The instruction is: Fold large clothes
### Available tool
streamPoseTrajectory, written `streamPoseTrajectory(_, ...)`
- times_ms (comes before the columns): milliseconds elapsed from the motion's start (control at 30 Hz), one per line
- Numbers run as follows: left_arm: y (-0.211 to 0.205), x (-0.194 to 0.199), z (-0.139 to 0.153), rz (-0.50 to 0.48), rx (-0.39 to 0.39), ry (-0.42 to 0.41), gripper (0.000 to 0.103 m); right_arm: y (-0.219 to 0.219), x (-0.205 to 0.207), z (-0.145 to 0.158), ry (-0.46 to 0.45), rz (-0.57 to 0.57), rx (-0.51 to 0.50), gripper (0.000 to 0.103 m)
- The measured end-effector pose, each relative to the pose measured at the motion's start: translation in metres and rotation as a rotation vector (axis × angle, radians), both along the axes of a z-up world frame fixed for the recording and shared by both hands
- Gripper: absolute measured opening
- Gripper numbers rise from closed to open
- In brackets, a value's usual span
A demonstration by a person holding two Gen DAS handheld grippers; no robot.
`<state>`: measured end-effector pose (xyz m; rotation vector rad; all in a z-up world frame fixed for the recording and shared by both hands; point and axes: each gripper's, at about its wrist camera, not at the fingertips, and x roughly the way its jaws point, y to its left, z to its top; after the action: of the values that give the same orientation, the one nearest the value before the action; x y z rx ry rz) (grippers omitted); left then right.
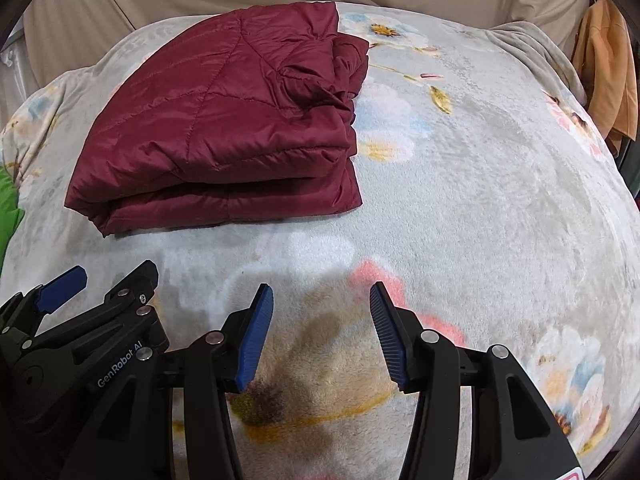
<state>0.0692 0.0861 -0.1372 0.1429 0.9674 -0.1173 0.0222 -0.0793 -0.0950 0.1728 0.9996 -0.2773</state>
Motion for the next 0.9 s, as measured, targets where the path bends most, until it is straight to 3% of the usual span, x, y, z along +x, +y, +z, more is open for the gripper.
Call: streamPoseTrajectory(900, 0.001, 0.014, -0.008, 0.001, 0.013, 0.019, 0.07, 0.0, 0.01, -0.01, 0.009, 0.005, 0.002, 0.05)
